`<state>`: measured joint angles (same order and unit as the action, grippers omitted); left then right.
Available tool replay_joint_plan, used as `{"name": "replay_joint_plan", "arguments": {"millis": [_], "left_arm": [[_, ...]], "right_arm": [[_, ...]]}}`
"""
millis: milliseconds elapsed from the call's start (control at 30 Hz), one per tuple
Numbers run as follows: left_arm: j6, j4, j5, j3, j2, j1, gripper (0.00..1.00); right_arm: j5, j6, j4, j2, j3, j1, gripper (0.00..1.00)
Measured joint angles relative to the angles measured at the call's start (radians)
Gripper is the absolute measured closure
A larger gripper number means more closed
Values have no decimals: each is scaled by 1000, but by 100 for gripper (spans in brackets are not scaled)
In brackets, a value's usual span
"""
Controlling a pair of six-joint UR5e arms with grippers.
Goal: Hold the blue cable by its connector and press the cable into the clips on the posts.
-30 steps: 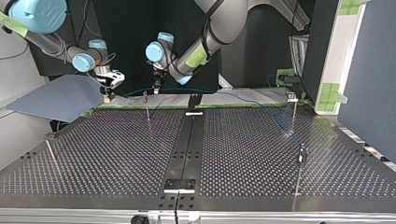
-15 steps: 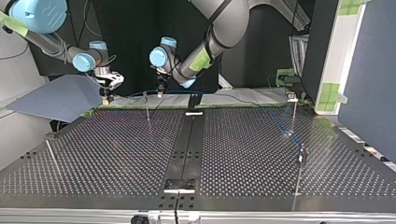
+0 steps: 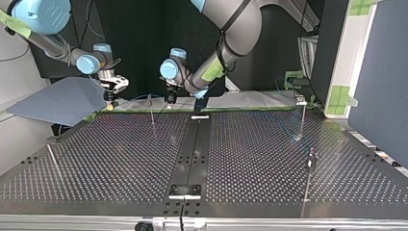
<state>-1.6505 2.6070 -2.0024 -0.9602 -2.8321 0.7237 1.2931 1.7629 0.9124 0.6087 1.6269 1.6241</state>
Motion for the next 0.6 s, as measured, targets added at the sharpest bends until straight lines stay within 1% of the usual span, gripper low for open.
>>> {"name": "replay_joint_plan", "arguments": {"millis": [367, 500, 600], "left_arm": [[-18, 8, 45, 19, 0, -11, 100], [-32, 10, 62, 24, 0, -11, 100], [-50, 10, 76, 25, -1, -12, 100]], "right_arm": [[-1, 23, 30, -2, -21, 8, 100], [-2, 24, 39, -6, -24, 15, 100], [-5, 21, 40, -20, -33, 23, 100]]}}
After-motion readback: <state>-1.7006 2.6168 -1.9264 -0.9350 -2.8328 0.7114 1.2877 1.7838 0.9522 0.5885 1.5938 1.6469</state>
